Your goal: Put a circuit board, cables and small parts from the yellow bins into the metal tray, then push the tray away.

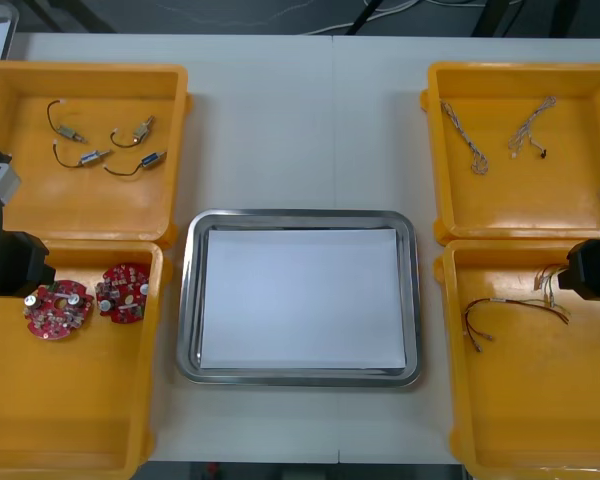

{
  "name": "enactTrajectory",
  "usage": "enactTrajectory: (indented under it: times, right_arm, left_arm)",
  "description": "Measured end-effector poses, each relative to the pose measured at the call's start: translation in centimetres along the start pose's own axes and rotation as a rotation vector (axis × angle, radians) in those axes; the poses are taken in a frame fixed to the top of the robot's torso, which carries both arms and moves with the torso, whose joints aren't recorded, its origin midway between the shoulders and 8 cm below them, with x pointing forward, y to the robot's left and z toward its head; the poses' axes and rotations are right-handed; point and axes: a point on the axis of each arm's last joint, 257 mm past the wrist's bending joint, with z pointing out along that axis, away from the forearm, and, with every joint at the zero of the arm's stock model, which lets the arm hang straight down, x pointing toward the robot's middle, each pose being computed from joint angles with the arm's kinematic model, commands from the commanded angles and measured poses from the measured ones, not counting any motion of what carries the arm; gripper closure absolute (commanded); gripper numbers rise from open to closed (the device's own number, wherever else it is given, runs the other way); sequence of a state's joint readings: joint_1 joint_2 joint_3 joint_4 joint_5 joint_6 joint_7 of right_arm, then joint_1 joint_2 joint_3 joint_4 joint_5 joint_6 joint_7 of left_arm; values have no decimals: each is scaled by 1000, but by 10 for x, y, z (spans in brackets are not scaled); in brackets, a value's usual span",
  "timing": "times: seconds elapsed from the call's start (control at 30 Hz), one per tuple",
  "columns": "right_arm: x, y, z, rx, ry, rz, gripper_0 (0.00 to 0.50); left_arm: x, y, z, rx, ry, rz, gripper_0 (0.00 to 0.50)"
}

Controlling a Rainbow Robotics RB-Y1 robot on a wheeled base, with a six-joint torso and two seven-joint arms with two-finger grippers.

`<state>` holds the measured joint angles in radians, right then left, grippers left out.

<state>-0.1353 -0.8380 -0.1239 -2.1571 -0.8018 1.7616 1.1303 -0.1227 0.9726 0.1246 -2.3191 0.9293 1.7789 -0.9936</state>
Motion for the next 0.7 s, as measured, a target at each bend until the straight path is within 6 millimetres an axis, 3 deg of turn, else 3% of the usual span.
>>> enactTrajectory:
  times: [0.7]
  right_arm:
    - [0, 0, 0, 0, 0, 0, 0]
  left_arm:
    - [0, 0, 0, 0, 0, 0, 0]
